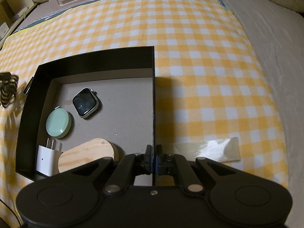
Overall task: Organize rigid objects
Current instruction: 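Move the left tool to the dark brown claw clip and grasp it, then carry the claw clip with the left tool into the box and release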
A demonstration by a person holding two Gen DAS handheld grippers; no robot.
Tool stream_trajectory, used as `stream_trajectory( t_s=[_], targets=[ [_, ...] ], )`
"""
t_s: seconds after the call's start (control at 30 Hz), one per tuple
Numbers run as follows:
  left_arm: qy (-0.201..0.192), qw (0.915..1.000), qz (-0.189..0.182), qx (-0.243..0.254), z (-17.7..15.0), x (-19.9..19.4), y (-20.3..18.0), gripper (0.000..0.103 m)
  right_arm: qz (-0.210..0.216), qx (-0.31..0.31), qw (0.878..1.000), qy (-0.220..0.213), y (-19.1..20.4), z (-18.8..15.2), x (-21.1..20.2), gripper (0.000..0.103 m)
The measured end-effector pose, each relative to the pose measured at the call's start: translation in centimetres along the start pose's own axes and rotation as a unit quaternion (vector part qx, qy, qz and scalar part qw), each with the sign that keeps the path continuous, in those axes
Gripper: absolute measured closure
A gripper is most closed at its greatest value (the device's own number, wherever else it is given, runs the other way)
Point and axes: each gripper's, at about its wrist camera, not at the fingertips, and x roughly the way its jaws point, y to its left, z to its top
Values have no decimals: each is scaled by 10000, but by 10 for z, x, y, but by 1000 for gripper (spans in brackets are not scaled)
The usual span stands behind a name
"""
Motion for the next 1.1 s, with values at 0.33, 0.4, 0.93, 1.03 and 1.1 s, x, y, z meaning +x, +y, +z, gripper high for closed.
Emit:
stream_trajectory(
  t_s=[0.33, 0.4, 0.93, 1.03, 1.1],
  targets=[
    [-397, 9922, -955, 701, -5, -58, -27, 56, -8, -12, 10000, -5, 2, -2, -2, 99],
    [-457, 9888, -1157, 822, -7, -67, -39, 56, -7, -13, 10000, -7, 3, -2, -1, 99],
    [211, 9472, -2895, 1364, -63, -61, -159, 56, -20, -16, 10000, 2, 5, -4, -3, 100],
    [295, 9448, -2940, 1416, -69, -52, -175, 56, -15, -31, 10000, -4, 4, -4, -3, 100],
    [341, 9440, -2932, 1471, -69, -46, -181, 56, -11, -27, 10000, -5, 4, -4, -3, 100]
  ],
)
